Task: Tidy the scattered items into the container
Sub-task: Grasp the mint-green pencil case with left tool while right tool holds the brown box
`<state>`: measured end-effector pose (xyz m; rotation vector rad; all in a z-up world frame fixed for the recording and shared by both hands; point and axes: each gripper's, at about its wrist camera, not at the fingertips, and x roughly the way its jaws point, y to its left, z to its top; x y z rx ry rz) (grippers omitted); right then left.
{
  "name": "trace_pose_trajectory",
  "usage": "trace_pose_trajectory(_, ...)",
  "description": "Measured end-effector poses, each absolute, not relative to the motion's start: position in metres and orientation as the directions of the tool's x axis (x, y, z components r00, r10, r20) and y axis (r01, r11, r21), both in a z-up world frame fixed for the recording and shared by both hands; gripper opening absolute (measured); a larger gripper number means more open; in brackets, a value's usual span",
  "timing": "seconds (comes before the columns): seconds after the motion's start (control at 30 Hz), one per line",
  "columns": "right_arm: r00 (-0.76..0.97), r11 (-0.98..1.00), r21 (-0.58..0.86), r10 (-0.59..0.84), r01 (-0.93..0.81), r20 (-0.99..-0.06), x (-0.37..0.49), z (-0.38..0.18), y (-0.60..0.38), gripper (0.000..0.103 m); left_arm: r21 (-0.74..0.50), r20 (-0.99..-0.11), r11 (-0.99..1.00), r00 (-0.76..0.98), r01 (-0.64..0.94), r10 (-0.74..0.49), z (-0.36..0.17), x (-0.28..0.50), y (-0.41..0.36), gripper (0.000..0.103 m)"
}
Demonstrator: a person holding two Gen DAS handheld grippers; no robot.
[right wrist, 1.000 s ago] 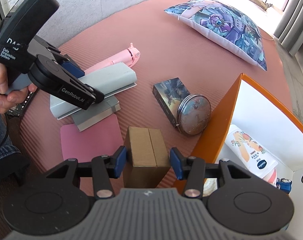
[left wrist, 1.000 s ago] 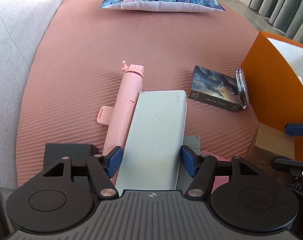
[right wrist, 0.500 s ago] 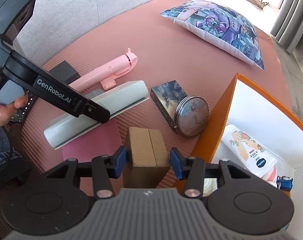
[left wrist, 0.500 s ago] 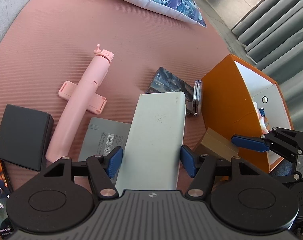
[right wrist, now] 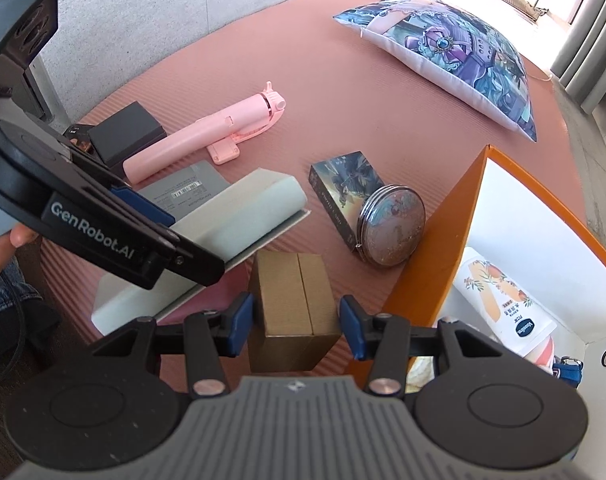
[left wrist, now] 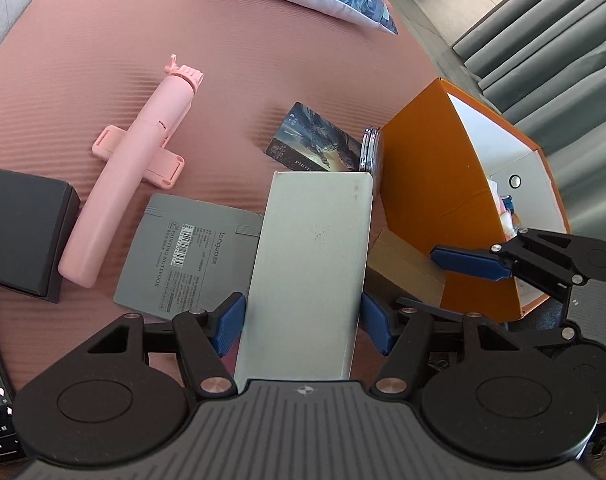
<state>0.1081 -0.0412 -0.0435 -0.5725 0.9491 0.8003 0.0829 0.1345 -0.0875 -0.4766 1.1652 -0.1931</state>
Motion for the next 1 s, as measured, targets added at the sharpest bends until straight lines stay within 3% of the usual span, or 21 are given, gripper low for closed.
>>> trace_pose_trajectory(0.13,0.332,0.561,-0.097,0.334,-0.822,-0.882,0.103,-0.045,-0.039,0.05,-0.497,-0.829,0.859,0.36,-0.121,-0.429,-0.096,0.084,0.136,0.073)
trace_pose_trajectory(0.3,0.265,0.59,0.037,0.417,-0.807,-0.87,0.109,-0.04,-0.044,0.045,-0.502,-0.839,0.847,0.335,-0.173,-0.428,-0.102,0.085,0.142,0.073)
trace_pose_trajectory(0.47,0.28,0.59,0.022,0.416,-0.807,-0.865,0.107,-0.039,-0.038,0.043,-0.503,-0.843,0.842,0.325,-0.194,-0.428,-0.104,0.083,0.144,0.074)
trace_pose_trajectory(0.5,0.285,0.595,0.018,0.41,-0.803,-0.866,0.108,-0.04,-0.038,0.03,-0.497,-0.846,0.846,0.324,-0.193,-0.423,-0.104,0.083,0.144,0.075)
trace_pose_trajectory(0.53,0.282,0.603,0.024,0.408,-0.798,-0.869,0.109,-0.04,-0.039,0.024,-0.493,-0.848,0.849,0.324,-0.191,-0.419,-0.103,0.083,0.143,0.075)
trace_pose_trajectory(0.87,0.187,0.559,0.101,0.436,-0.823,-0.88,0.103,-0.047,-0.037,0.024,-0.444,-0.865,0.874,0.348,-0.199,-0.361,-0.097,0.075,0.142,0.073)
trace_pose_trajectory(1.0,0.202,0.539,0.061,0.416,-0.84,-0.887,0.095,-0.048,-0.033,0.028,-0.414,-0.871,0.888,0.37,-0.199,-0.323,-0.091,0.07,0.141,0.073)
